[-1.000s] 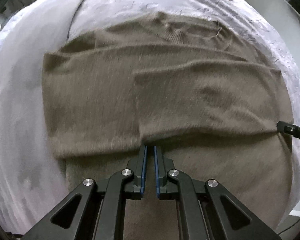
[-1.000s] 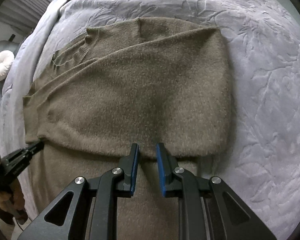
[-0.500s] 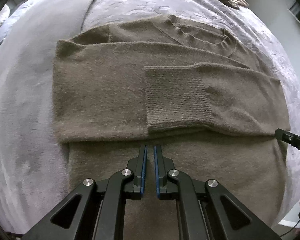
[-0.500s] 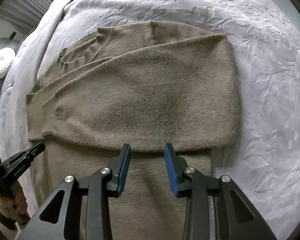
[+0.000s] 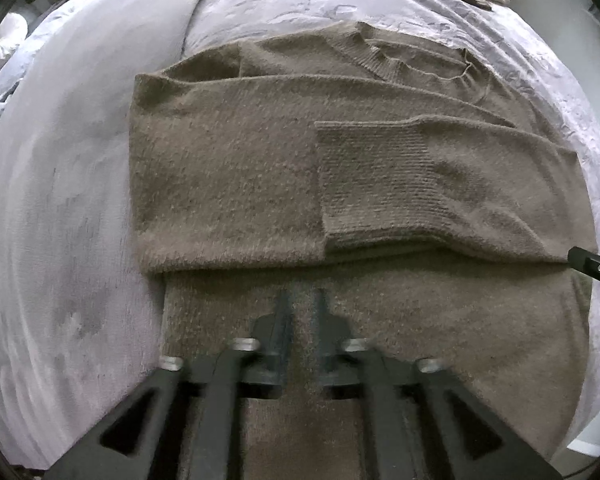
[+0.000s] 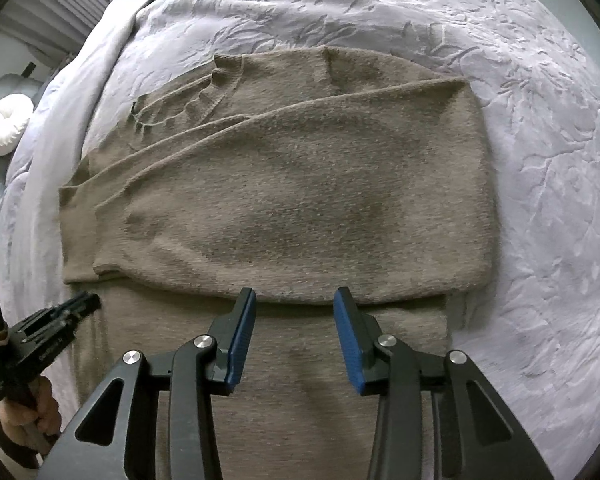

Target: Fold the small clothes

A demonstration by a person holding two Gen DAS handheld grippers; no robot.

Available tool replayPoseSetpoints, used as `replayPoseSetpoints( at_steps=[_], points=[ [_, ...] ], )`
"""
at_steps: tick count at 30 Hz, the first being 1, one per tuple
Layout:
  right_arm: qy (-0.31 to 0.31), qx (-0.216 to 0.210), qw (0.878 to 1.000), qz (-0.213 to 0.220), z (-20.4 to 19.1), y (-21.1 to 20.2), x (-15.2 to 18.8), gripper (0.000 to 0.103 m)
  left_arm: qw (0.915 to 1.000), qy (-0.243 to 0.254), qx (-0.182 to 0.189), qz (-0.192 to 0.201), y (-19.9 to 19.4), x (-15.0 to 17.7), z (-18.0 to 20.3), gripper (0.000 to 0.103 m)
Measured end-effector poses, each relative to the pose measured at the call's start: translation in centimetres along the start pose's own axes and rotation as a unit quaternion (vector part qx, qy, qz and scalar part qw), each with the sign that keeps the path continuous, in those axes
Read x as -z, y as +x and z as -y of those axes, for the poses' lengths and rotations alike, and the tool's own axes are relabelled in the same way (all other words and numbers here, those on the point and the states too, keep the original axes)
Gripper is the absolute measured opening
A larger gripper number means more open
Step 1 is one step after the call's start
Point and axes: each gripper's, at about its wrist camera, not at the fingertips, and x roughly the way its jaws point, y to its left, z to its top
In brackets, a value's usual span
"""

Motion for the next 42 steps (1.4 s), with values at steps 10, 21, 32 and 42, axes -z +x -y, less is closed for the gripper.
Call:
replayPoseSetpoints(
  at_steps=[10, 21, 32, 42],
  points=[
    [-0.006, -0.007, 1.0, 0.001, -1.0, 0.0, 0.2, 0.056, 0.9996, -0.019, -0.016, 0.016, -1.1, -0.9, -2.3, 0.102],
    [-0.026, -0.007, 1.0, 0.013, -2.4, -0.6, 0.2, 0.073, 0.9994, -0.025, -0.025, 0.004, -1.0, -0.5, -4.0, 0.102],
    [-0.044, -0.007, 0.999, 0.025, -3.9, -1.1, 0.8, 0.085, 0.9993, -0.021, -0.032, 0.004, -0.1, 2.1, -1.5, 0.102],
    [-0.014, -0.062, 0.998, 0.005, -6.1, -2.3, 2.7, 0.085, 0.9995, -0.01, -0.029, 0.007, -2.2, 2.8, -2.7, 0.102]
  ],
)
